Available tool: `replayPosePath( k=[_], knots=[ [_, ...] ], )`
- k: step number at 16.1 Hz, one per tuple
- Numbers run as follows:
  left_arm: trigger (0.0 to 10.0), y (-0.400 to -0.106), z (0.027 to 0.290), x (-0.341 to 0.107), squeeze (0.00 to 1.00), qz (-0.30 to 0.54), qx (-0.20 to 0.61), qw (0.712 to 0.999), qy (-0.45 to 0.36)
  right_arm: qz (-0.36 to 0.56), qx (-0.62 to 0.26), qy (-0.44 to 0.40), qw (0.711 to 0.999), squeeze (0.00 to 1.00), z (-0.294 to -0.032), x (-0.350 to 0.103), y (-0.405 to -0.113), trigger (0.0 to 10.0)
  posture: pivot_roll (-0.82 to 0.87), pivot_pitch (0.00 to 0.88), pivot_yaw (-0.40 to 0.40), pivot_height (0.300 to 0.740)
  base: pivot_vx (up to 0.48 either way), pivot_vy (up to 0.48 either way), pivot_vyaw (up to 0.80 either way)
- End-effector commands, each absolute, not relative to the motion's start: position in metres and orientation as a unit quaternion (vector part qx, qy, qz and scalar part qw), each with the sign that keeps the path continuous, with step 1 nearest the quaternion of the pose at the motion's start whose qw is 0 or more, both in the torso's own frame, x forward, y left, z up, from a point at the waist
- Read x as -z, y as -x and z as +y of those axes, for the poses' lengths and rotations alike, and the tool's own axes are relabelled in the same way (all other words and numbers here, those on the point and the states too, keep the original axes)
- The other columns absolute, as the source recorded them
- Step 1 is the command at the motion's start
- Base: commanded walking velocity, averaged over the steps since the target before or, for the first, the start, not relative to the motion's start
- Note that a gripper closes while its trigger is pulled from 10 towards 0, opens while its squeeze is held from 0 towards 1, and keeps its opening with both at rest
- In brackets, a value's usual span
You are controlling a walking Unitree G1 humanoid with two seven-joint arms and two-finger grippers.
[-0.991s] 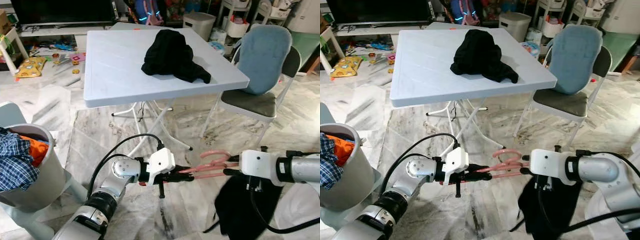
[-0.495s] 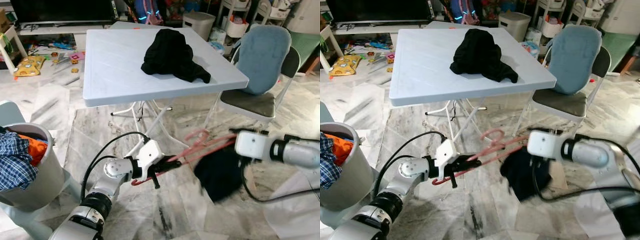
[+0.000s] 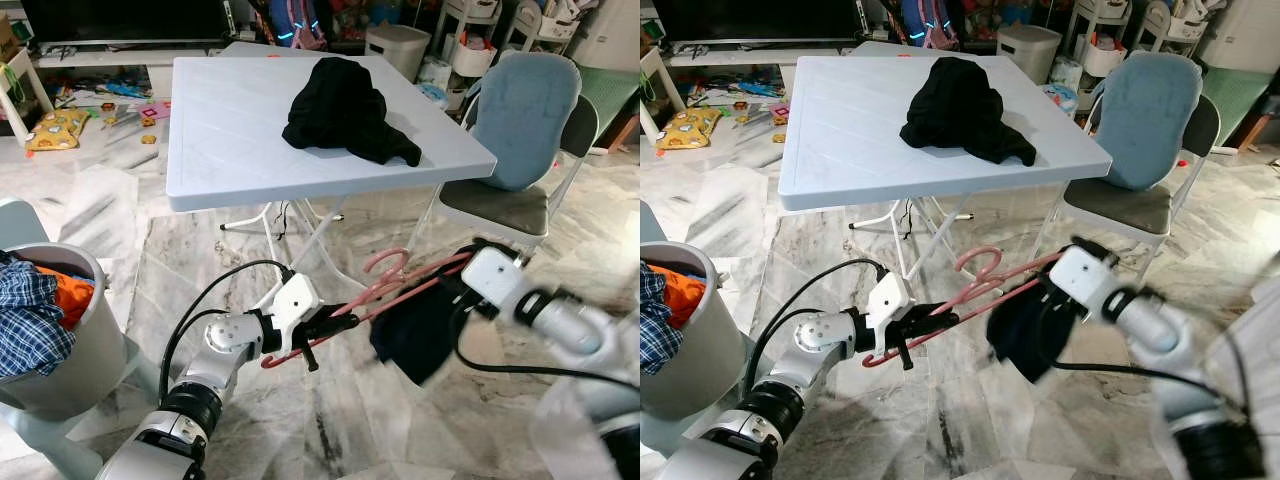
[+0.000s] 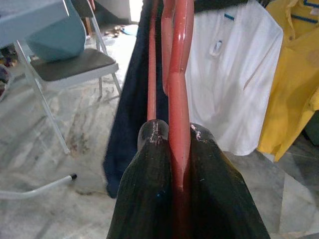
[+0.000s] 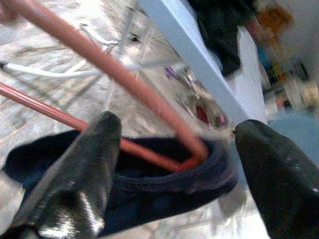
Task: Hang hanger
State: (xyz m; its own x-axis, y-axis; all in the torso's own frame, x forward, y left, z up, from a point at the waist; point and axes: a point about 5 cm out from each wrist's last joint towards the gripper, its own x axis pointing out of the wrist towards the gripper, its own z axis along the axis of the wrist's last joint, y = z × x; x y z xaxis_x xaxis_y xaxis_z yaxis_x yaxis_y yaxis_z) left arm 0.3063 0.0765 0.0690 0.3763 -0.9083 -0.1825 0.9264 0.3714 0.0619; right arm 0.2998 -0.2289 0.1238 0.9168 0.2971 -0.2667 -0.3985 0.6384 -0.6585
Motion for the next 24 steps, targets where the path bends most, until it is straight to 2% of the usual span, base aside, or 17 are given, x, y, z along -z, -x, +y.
replayPosePath(
  k=[1, 5, 6, 7, 8, 9, 10, 11, 15, 16, 24],
  knots=[
    [0.0, -0.314, 0.073, -0.088, 0.00, 0.019, 0.562, 0.823, -0.080, 0.067, -0.138, 0.354, 0.922, 1.00, -0.242, -0.126, -0.301, 10.0, 0.06, 0.000, -0.089, 0.740, 0.000, 0.000, 0.00],
    [0.0, -0.315, 0.079, -0.094, 0.00, 0.011, 0.569, 0.818, -0.087, 0.065, -0.063, 0.276, 0.957, 1.00, -0.246, -0.116, -0.303, 10.0, 0.08, 0.000, -0.088, 0.740, 0.000, 0.000, 0.00],
    [0.0, -0.314, 0.081, -0.095, 0.00, 0.009, 0.571, 0.816, -0.090, 0.058, -0.038, 0.246, 0.967, 0.97, -0.247, -0.116, -0.305, 10.0, 0.08, 0.000, -0.088, 0.740, 0.000, 0.000, 0.00],
    [0.0, -0.313, 0.082, -0.095, 0.00, 0.008, 0.573, 0.814, -0.093, 0.059, -0.032, 0.252, 0.965, 0.77, -0.249, -0.116, -0.305, 10.0, 0.08, 0.000, -0.087, 0.740, 0.000, 0.000, 0.00],
    [0.0, -0.313, 0.084, -0.096, 0.00, 0.007, 0.574, 0.814, -0.094, 0.062, -0.031, 0.242, 0.968, 0.62, -0.249, -0.114, -0.305, 10.0, 0.08, 0.000, -0.086, 0.740, 0.000, 0.000, 0.00],
    [0.0, -0.313, 0.085, -0.096, 0.00, 0.007, 0.574, 0.813, -0.093, 0.068, -0.033, 0.236, 0.969, 0.15, -0.249, -0.111, -0.304, 10.0, 0.08, 0.000, -0.086, 0.740, 0.000, 0.000, 0.00],
    [0.0, -0.312, 0.086, -0.098, 0.00, 0.004, 0.575, 0.813, -0.093, 0.078, -0.037, 0.226, 0.970, 0.04, -0.248, -0.107, -0.303, 10.0, 0.08, 0.000, -0.086, 0.740, 0.000, 0.000, 0.00],
    [0.0, -0.312, 0.086, -0.100, 0.00, 0.002, 0.576, 0.812, -0.093, 0.091, -0.038, 0.213, 0.972, 0.00, -0.248, -0.102, -0.302, 10.0, 0.08, 0.000, -0.086, 0.740, 0.000, 0.000, 0.00],
    [0.0, -0.312, 0.087, -0.104, 0.00, -0.003, 0.578, 0.810, -0.094, 0.145, -0.059, 0.182, 0.971, 0.00, -0.247, -0.083, -0.297, 10.0, 0.08, 0.000, -0.089, 0.740, 0.000, 0.000, 0.00],
    [0.0, -0.312, 0.087, -0.105, 0.00, -0.005, 0.579, 0.810, -0.094, 0.152, -0.064, 0.174, 0.971, 0.00, -0.247, -0.080, -0.296, 0.0, 0.08, 0.000, -0.091, 0.740, 0.000, 0.000, 0.00],
    [0.0, -0.309, 0.087, -0.109, 0.00, -0.010, 0.584, 0.807, -0.091, 0.146, -0.056, 0.152, 0.976, 0.00, -0.249, -0.079, -0.300, 0.0, 0.09, 0.000, -0.103, 0.740, 0.000, 0.000, 0.00]
  ],
)
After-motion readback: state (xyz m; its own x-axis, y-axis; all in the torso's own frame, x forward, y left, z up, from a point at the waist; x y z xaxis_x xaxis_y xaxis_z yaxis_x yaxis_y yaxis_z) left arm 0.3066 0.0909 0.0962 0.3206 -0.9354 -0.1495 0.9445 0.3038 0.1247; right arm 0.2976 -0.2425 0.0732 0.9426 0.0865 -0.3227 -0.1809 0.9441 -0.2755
